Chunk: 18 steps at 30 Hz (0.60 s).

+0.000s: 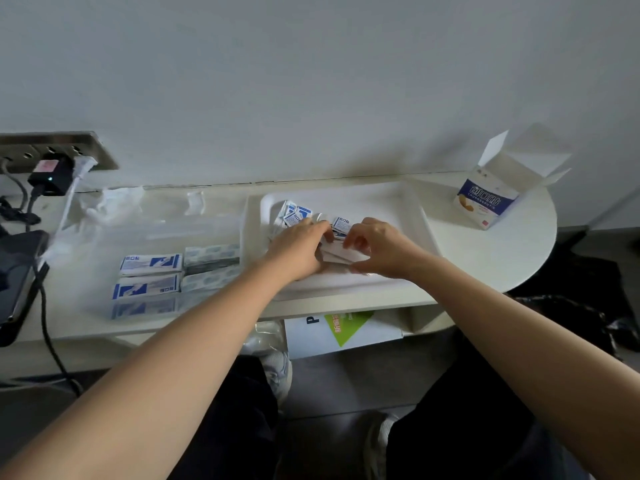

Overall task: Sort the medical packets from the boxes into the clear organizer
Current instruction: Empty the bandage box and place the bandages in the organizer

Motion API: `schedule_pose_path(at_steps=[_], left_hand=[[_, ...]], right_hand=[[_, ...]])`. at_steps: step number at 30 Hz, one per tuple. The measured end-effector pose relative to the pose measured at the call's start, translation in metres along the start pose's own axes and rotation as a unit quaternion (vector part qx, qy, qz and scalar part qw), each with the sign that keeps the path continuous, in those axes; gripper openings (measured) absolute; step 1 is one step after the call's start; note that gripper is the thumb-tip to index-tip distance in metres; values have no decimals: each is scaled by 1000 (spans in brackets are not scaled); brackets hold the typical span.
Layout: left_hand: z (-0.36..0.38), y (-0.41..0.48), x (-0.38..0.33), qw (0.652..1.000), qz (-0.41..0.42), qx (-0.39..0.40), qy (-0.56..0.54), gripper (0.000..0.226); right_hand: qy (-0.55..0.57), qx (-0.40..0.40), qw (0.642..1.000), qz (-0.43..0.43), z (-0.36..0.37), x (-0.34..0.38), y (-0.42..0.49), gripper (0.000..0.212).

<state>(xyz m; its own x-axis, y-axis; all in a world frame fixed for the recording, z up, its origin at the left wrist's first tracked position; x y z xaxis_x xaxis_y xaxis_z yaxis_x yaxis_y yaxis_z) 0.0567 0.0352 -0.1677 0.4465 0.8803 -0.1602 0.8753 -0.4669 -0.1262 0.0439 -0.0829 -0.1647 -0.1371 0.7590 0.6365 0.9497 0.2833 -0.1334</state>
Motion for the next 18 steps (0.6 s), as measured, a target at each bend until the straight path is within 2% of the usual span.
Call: schedule_pose_path(at_steps=[3, 5, 9, 13, 16, 18], left_hand=[[-2, 0, 3, 998, -7, -19, -61, 31], [-4, 0, 8, 995, -25, -33, -85, 34], [-6, -3, 18, 987, -66, -60, -137, 42], [-7, -3, 13, 988, -62, -52, -128, 43], [1, -4, 0, 997, -20, -7, -72, 54], [5, -4, -7, 999, 1, 3, -45, 53]], right_hand=[[30, -10, 999, -9, -6, -2, -1, 21], [64, -36, 997, 3, -13, -4, -1, 13], [122, -129, 983, 55, -36, -19, -2, 16], [188, -131, 969, 89, -39, -30, -5, 15], [223, -136, 960, 104, -39, -37, -9, 15], [228, -138, 958, 110, -40, -40, -11, 15]])
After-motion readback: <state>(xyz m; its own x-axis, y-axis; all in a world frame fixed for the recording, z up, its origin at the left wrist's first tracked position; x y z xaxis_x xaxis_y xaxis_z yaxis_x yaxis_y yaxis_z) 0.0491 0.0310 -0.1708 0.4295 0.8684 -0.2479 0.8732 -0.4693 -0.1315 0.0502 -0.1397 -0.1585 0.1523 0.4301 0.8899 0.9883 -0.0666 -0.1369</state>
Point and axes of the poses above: each hand's wrist, its own y-axis towards the middle knuckle, its own z-axis out of the palm, x = y × z, the point moved 9 cm from there along y, towards the middle knuckle, and after that the axes turned 12 degrees about y, right-handed, at the moved point
